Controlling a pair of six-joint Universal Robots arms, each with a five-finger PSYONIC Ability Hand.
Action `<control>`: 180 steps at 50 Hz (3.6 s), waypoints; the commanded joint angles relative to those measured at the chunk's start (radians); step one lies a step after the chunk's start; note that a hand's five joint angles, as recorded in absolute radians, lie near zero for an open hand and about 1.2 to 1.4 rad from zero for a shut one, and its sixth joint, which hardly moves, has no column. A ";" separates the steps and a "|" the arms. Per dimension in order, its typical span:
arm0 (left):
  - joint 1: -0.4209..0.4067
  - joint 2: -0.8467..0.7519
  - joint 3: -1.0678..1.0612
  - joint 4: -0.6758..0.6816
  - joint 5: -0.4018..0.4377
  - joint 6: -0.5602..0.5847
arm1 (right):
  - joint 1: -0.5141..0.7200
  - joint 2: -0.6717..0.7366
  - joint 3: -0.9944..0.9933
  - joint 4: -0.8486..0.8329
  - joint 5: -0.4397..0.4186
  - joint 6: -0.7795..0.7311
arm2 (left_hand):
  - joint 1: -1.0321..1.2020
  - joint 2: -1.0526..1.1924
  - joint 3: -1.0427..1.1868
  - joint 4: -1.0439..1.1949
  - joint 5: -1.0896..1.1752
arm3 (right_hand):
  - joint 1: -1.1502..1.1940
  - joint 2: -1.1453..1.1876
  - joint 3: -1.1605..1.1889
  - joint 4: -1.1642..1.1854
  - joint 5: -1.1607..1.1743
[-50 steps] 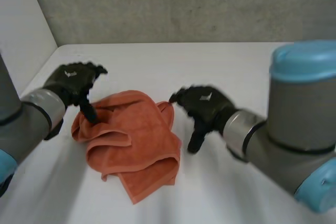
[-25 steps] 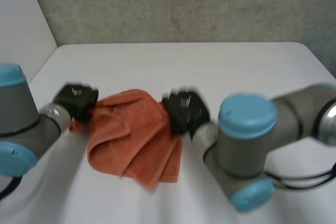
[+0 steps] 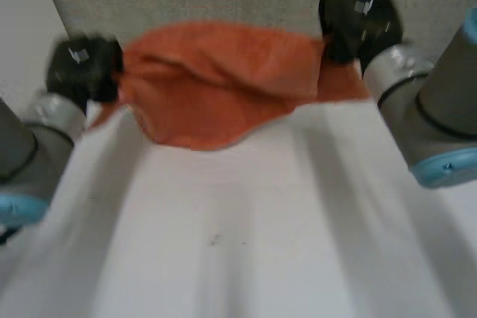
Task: Fold the laundry
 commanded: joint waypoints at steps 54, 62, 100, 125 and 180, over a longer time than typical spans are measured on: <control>-0.048 -0.300 0.103 -0.255 -0.165 -0.279 | -0.223 0.199 0.115 0.081 0.018 -0.162 | -0.400 -0.505 -0.501 -0.503 -0.435 | 0.433 0.222 0.215 0.204 0.230; -0.043 -0.366 0.133 -0.294 -0.004 -0.366 | -0.251 0.199 0.105 0.080 0.018 -0.163 | -0.411 -0.517 -0.513 -0.514 -0.447 | 0.433 0.222 0.215 0.204 0.230; -0.063 -0.186 0.123 -0.291 -0.048 -0.368 | -0.331 0.031 0.120 0.281 -0.075 0.085 | 0.308 0.202 0.206 0.205 0.272 | -0.571 -0.781 -0.789 -0.800 -0.774; -0.071 -0.194 0.123 -0.288 -0.050 -0.293 | -0.107 -0.102 0.679 -0.230 -0.172 -0.252 | 0.308 0.202 0.206 0.205 0.272 | -0.306 -0.517 -0.524 -0.535 -0.509; -0.068 -0.183 0.103 -0.346 -0.048 -0.199 | -0.125 -0.083 0.439 -0.168 -0.087 -0.435 | 0.308 0.202 0.206 0.205 0.272 | 0.433 0.222 0.215 0.204 0.230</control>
